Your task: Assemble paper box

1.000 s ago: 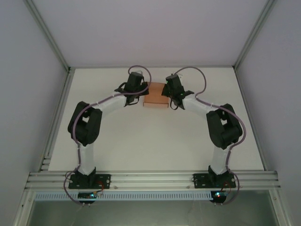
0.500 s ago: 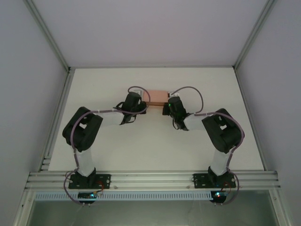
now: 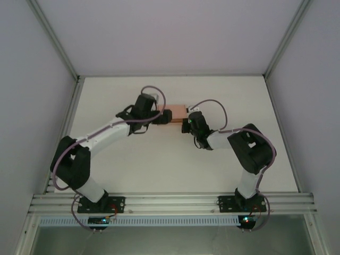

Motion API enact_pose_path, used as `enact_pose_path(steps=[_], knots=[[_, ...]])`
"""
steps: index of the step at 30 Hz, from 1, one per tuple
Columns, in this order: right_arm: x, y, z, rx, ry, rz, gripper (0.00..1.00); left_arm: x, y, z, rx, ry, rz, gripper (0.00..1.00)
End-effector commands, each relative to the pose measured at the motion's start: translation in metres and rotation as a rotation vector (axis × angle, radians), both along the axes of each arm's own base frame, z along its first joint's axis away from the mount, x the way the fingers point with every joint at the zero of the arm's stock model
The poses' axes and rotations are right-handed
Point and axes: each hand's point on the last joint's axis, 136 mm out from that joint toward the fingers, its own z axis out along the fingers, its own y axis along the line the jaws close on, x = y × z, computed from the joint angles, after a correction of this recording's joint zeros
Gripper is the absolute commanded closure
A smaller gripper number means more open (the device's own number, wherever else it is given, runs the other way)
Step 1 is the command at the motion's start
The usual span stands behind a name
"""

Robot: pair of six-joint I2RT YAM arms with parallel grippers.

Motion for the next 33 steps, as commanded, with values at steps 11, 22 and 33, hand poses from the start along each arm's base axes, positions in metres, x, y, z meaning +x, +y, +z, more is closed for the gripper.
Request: enact_pose_path(steps=[11, 22, 33], knots=[[-0.020, -0.004, -0.037, -0.076, 0.118, 0.041, 0.95, 0.070, 0.004, -0.075, -0.110, 0.292, -0.101, 0.01], [-0.056, -0.001, -0.014, -0.012, 0.138, 0.161, 0.54, 0.065, 0.012, -0.131, -0.263, 0.383, -0.077, 0.33], [-0.064, 0.004, 0.044, 0.221, 0.172, 0.322, 0.01, 0.063, 0.021, -0.162, -0.411, 0.458, -0.018, 0.57]])
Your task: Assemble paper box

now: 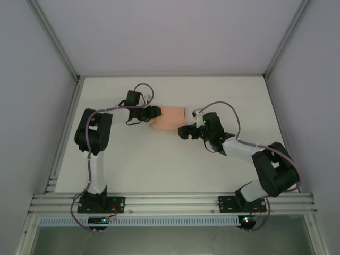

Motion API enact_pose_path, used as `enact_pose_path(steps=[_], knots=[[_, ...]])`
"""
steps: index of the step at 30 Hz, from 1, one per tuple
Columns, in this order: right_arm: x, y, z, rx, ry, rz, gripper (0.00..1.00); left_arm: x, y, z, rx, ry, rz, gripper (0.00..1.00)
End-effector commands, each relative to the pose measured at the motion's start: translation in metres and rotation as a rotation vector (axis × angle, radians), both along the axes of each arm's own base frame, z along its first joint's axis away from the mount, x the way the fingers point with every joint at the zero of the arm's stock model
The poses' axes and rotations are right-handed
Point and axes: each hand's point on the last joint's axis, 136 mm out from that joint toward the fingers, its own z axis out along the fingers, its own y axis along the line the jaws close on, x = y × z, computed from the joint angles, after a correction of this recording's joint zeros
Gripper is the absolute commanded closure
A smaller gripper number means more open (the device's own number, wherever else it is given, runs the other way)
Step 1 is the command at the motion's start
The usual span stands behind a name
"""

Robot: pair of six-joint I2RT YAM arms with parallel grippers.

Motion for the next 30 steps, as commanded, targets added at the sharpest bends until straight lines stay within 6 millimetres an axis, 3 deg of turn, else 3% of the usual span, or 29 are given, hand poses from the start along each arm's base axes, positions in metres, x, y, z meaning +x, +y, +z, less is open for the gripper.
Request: enact_pose_path(steps=[1, 6, 10, 14, 15, 20, 23, 26, 30], knots=[[0.008, 0.008, 0.005, 0.096, 0.102, 0.023, 0.01, -0.008, 0.015, -0.037, -0.020, 0.112, 0.056, 0.60], [0.054, -0.001, 0.010, 0.216, 0.214, -0.129, 0.00, -0.010, 0.027, -0.035, -0.112, 0.124, 0.118, 0.75], [0.075, 0.014, 0.003, 0.268, 0.373, -0.119, 0.01, -0.013, 0.033, -0.032, -0.143, 0.110, 0.127, 0.81], [0.085, 0.025, -0.020, 0.269, 0.504, -0.121, 0.01, -0.015, 0.036, -0.035, -0.160, 0.117, 0.125, 0.83], [0.094, 0.031, -0.013, 0.289, 0.496, -0.113, 0.00, -0.016, 0.037, -0.037, -0.169, 0.121, 0.128, 0.83], [0.100, 0.034, -0.031, 0.280, 0.565, -0.121, 0.01, -0.019, 0.041, -0.040, -0.227, 0.131, 0.125, 0.84], [0.104, 0.049, -0.035, 0.349, 0.607, -0.072, 0.04, -0.021, 0.040, -0.038, -0.235, 0.114, 0.108, 0.84], [0.106, 0.068, -0.032, 0.470, 0.654, -0.005, 0.14, -0.020, 0.041, -0.035, -0.223, 0.099, 0.105, 0.84], [0.111, 0.076, -0.018, 0.547, 0.633, 0.026, 0.45, -0.018, 0.039, -0.029, -0.219, 0.074, 0.090, 0.83]])
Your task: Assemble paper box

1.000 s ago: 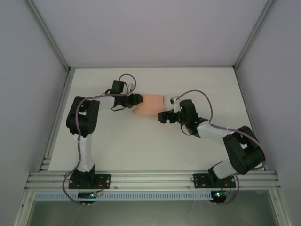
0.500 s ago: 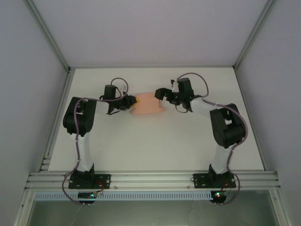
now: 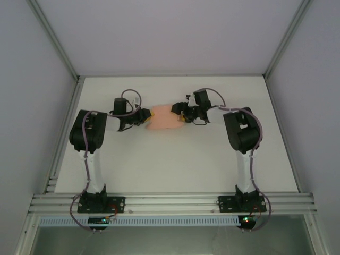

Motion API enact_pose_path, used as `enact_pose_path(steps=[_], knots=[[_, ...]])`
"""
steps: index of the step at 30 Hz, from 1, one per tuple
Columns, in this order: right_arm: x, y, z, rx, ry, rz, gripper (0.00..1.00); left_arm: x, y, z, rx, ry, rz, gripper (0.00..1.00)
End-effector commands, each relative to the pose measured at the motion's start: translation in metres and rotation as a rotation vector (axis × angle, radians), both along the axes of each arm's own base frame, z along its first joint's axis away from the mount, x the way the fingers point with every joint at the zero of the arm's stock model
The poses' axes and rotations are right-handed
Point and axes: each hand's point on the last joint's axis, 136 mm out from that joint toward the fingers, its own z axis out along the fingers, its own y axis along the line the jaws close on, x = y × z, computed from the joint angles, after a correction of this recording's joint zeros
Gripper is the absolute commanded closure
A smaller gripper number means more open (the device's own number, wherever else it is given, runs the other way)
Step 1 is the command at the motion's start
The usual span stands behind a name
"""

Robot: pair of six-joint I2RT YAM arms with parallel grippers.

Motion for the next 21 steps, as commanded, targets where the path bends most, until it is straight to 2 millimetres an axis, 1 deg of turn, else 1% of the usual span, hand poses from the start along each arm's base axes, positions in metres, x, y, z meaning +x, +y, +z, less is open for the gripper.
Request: enact_pose_path(steps=[1, 3, 4, 5, 6, 7, 8, 9, 10, 11, 12, 14, 16, 19, 20, 21], knots=[[0.003, 0.015, 0.031, 0.125, -0.018, 0.030, 0.49, -0.014, 0.005, -0.030, 0.051, 0.086, -0.002, 0.82], [0.000, 0.014, 0.041, 0.124, -0.034, 0.038, 0.52, -0.011, 0.003, -0.017, 0.051, 0.037, -0.017, 0.74], [-0.002, 0.013, 0.045, 0.119, -0.038, 0.040, 0.52, -0.009, 0.002, -0.008, 0.055, 0.000, -0.021, 0.68], [-0.004, 0.011, 0.049, 0.111, -0.040, 0.039, 0.52, -0.007, 0.001, 0.006, 0.065, -0.051, -0.026, 0.59], [-0.007, 0.009, 0.052, 0.103, -0.039, 0.036, 0.53, -0.005, 0.000, 0.019, 0.082, -0.108, -0.032, 0.52], [-0.010, 0.006, 0.055, 0.094, -0.035, 0.032, 0.53, -0.003, 0.000, 0.033, 0.111, -0.167, -0.030, 0.48], [-0.013, 0.002, 0.057, 0.080, -0.025, 0.025, 0.53, -0.004, -0.002, 0.047, 0.141, -0.230, -0.038, 0.39], [-0.016, -0.003, 0.056, 0.056, -0.008, 0.016, 0.52, -0.007, -0.005, 0.061, 0.173, -0.298, -0.055, 0.25], [-0.022, -0.009, 0.055, 0.024, 0.026, 0.004, 0.52, -0.011, -0.009, 0.074, 0.221, -0.367, -0.066, 0.06], [-0.026, -0.015, 0.053, -0.004, 0.070, -0.010, 0.53, -0.017, -0.014, 0.085, 0.269, -0.442, -0.089, 0.00], [-0.032, -0.021, 0.052, -0.026, 0.118, -0.021, 0.53, -0.024, -0.020, 0.095, 0.328, -0.523, -0.111, 0.00], [-0.045, -0.033, 0.050, -0.049, 0.209, -0.039, 0.57, -0.038, -0.032, 0.111, 0.478, -0.702, -0.153, 0.00], [-0.057, -0.042, 0.055, -0.039, 0.289, -0.049, 0.57, -0.058, -0.047, 0.123, 0.646, -0.917, -0.223, 0.00], [-0.074, -0.050, 0.066, 0.006, 0.398, -0.060, 0.59, -0.096, -0.075, 0.125, 0.822, -1.218, -0.408, 0.00], [-0.076, -0.055, 0.068, 0.013, 0.425, -0.078, 0.61, -0.106, -0.081, 0.123, 0.852, -1.281, -0.456, 0.00], [-0.081, -0.058, 0.071, 0.034, 0.469, -0.097, 0.64, -0.111, -0.086, 0.123, 0.895, -1.337, -0.484, 0.00]])
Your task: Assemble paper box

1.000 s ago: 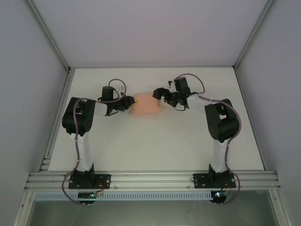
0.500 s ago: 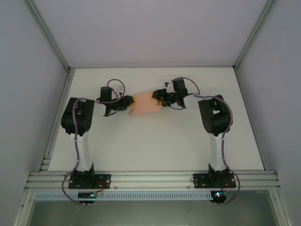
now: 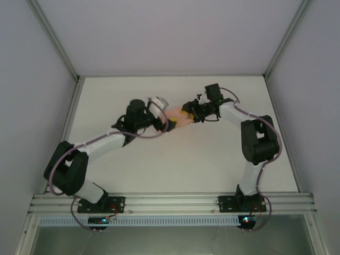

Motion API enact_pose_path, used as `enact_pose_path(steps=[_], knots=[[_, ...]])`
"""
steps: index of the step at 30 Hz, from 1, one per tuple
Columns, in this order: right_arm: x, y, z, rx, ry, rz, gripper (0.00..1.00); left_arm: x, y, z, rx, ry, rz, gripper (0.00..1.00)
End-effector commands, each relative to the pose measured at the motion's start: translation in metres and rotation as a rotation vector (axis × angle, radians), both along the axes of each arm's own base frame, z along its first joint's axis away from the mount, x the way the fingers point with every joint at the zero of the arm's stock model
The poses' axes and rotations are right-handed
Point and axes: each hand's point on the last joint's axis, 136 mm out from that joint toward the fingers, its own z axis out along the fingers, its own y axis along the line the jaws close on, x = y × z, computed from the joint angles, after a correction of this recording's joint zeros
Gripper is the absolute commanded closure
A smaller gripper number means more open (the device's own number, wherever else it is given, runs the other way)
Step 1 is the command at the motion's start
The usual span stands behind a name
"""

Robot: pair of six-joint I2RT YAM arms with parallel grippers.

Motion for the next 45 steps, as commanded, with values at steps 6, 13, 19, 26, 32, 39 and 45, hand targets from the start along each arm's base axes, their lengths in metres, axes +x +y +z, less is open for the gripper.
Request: enact_pose_path(steps=[6, 13, 19, 26, 32, 39, 45], knots=[[-0.036, -0.015, 0.031, 0.160, 0.275, -0.109, 0.66, -0.024, -0.013, -0.028, 0.431, -0.363, -0.126, 0.00], [-0.047, -0.012, 0.040, 0.201, 0.351, -0.106, 0.64, -0.010, 0.003, -0.030, 0.533, -0.405, -0.042, 0.07], [-0.052, -0.003, 0.052, 0.236, 0.364, -0.091, 0.63, -0.003, 0.011, -0.028, 0.571, -0.436, 0.007, 0.23], [-0.054, -0.002, 0.064, 0.257, 0.338, -0.077, 0.55, 0.003, 0.016, -0.021, 0.578, -0.462, 0.057, 0.50], [-0.053, -0.008, 0.069, 0.264, 0.272, -0.087, 0.40, 0.001, 0.011, -0.015, 0.568, -0.451, 0.034, 0.61], [-0.018, -0.059, 0.085, 0.183, -0.022, -0.224, 0.01, -0.015, 0.018, -0.022, 0.600, -0.327, -0.056, 0.71], [-0.005, -0.145, 0.099, -0.511, -0.454, -0.164, 0.01, -0.061, 0.039, -0.044, 0.655, 0.013, -0.359, 0.67]])
